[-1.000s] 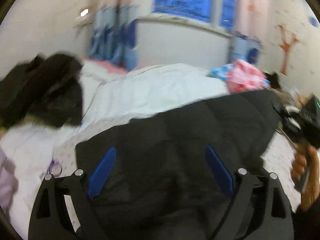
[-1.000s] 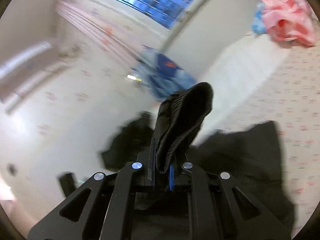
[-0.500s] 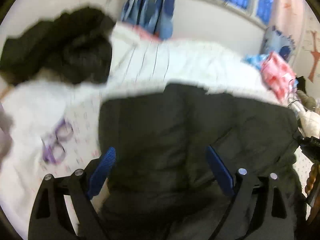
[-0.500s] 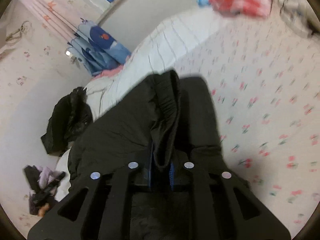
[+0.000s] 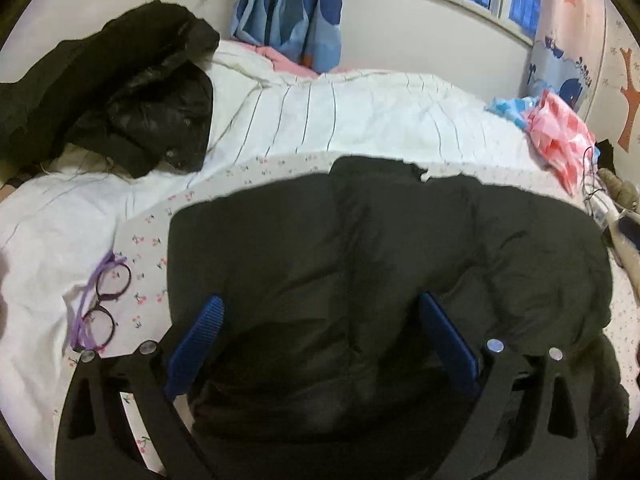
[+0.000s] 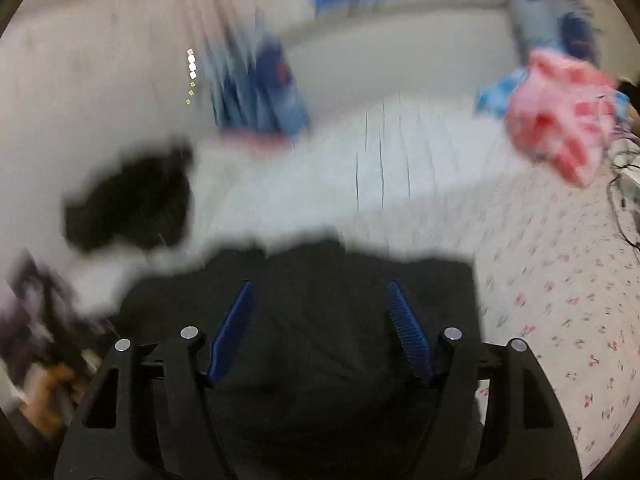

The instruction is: Fold large clothes

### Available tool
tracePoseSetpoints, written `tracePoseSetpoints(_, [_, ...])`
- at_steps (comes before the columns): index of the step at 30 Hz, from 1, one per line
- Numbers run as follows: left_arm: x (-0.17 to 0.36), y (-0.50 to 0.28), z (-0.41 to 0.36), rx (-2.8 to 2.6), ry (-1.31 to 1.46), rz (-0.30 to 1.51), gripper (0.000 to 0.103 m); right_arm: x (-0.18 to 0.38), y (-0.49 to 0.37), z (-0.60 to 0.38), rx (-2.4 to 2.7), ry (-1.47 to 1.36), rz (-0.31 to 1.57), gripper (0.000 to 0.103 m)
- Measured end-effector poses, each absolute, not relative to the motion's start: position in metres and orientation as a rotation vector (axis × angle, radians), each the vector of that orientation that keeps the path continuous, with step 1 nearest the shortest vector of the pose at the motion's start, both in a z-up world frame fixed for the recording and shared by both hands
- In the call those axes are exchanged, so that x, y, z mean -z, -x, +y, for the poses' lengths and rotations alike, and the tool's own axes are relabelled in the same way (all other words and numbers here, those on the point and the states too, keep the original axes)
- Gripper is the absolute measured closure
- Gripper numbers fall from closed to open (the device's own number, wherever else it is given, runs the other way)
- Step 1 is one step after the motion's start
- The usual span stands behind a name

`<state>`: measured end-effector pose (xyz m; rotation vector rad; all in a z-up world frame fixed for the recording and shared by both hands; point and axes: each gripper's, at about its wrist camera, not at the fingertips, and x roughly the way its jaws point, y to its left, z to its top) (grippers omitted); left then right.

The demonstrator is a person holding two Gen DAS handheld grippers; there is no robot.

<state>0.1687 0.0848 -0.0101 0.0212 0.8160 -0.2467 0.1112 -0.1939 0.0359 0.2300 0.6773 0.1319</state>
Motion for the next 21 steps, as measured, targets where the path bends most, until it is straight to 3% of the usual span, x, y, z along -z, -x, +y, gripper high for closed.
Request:
tracePoseSetpoints(5, [0.039,-0.184,0.088,0.276,0.012,0.924,0.008,0.045,-0.157,-0.212,-0.034,-0.191,0.908,0.038])
tracePoseSetpoints(9, [0.023,-0.175,0.09,0.251,-0.011,0.908,0.008,0.023,-0.132,-0.214,-0.049,-0.2,0.866,0.039])
tracePoseSetpoints(12, [0.009,-0.163,0.103,0.212,-0.035,0.86,0.007,-0.012,-0.094,-0.209,-0.056,-0.13,0.725,0.029])
tracePoseSetpoints(13, [0.019,-0.169,0.105,0.191,-0.061,0.913,0.007,-0.009,-0.093,-0.206,-0.052,-0.101,0.746,0.024])
tracePoseSetpoints(16, [0.042,-0.177,0.118,0.232,-0.025,1.054,0.007,0.041,-0.114,-0.202,-0.096,-0.027,1.014,0.023])
tracePoseSetpoints(21, [-0.014,-0.11,0.168,0.249,-0.005,0.956,0.007,-0.001,-0.048,-0.249,-0.166,-0.197,0.951,0.023])
